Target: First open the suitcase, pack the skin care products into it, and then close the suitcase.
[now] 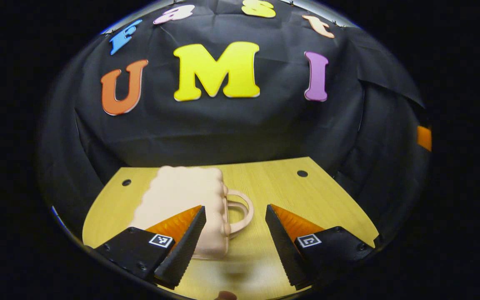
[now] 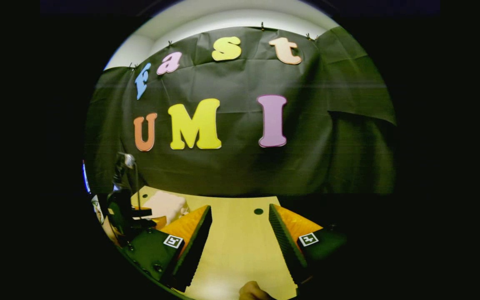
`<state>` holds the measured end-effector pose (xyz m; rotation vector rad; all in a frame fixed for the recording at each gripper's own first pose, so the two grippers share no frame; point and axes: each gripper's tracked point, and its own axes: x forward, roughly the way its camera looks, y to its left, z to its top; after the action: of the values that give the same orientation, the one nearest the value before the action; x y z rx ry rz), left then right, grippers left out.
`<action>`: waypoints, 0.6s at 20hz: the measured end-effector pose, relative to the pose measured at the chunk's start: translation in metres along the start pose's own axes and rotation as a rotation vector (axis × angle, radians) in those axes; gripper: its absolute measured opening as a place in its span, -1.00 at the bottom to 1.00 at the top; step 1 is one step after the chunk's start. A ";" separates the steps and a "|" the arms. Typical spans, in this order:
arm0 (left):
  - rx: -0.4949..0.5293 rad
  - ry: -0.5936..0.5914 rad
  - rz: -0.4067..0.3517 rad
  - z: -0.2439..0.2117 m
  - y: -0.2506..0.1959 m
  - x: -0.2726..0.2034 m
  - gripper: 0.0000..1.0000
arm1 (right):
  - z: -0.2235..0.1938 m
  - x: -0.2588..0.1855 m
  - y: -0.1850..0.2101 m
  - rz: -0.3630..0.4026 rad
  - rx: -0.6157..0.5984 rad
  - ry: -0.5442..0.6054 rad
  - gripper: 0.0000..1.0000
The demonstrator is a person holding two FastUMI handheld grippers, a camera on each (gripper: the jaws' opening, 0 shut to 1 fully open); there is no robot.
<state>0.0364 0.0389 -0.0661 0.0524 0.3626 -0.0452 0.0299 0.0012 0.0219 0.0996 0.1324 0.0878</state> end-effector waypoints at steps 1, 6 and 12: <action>-0.015 -0.033 0.012 0.015 0.008 -0.014 0.84 | 0.003 0.003 0.012 0.005 -0.004 -0.004 0.64; -0.045 -0.189 0.071 0.075 0.057 -0.072 1.00 | 0.024 0.006 0.081 0.070 -0.040 -0.048 0.63; -0.053 -0.318 0.123 0.107 0.096 -0.120 0.99 | 0.046 0.000 0.155 0.117 -0.113 -0.112 0.63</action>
<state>-0.0323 0.1329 0.0807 0.0148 0.0422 0.0770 0.0237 0.1508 0.0834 -0.0012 0.0099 0.2058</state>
